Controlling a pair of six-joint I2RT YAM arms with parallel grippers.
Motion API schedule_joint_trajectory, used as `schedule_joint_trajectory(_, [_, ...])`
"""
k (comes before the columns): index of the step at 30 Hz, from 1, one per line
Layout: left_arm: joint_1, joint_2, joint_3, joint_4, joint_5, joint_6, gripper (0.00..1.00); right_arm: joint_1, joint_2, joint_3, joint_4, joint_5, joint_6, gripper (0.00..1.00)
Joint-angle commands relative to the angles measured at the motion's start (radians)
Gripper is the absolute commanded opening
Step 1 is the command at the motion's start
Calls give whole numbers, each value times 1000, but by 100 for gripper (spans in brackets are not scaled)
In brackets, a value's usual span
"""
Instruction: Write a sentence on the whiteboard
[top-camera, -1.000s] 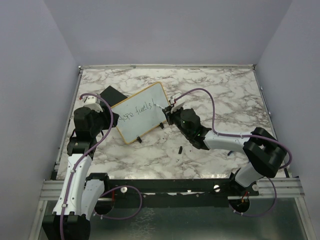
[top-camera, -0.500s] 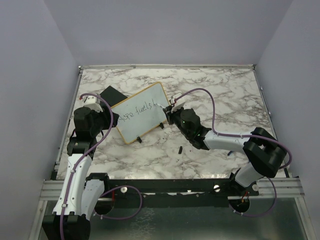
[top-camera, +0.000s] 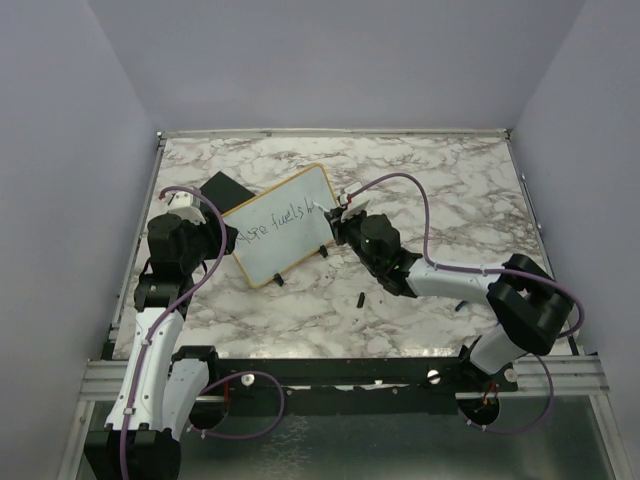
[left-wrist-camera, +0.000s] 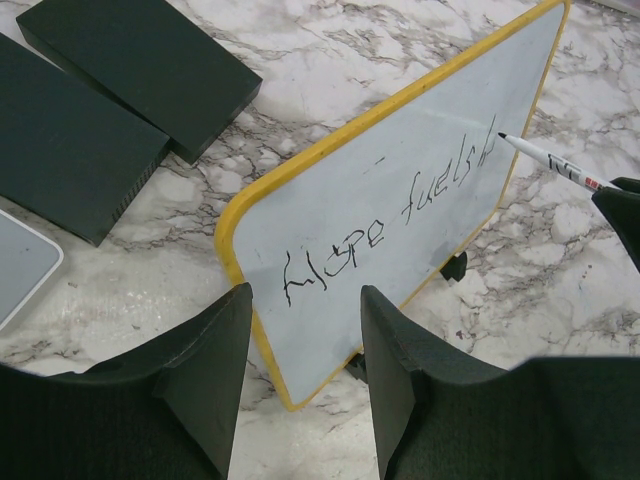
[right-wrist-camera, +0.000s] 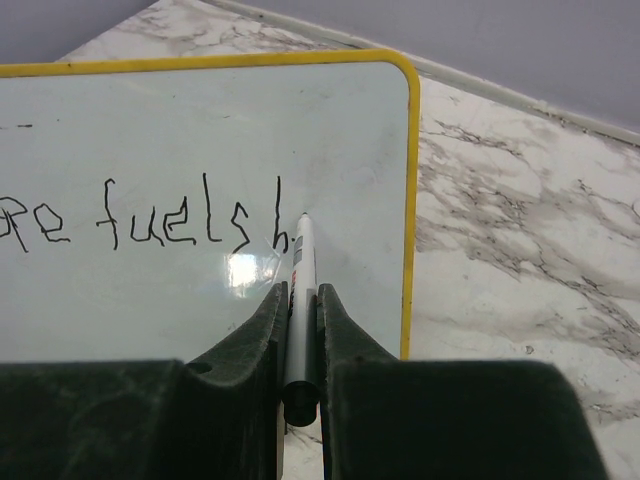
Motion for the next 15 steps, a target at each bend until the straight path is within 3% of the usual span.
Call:
schedule_joint_trajectory(1, [-7, -9, -10, 16, 15, 1, 50, 6, 23, 20, 4, -4, -12, 0])
schedule_joint_trajectory(15, [-7, -9, -10, 17, 15, 0, 50, 6, 24, -5, 8, -24, -1, 0])
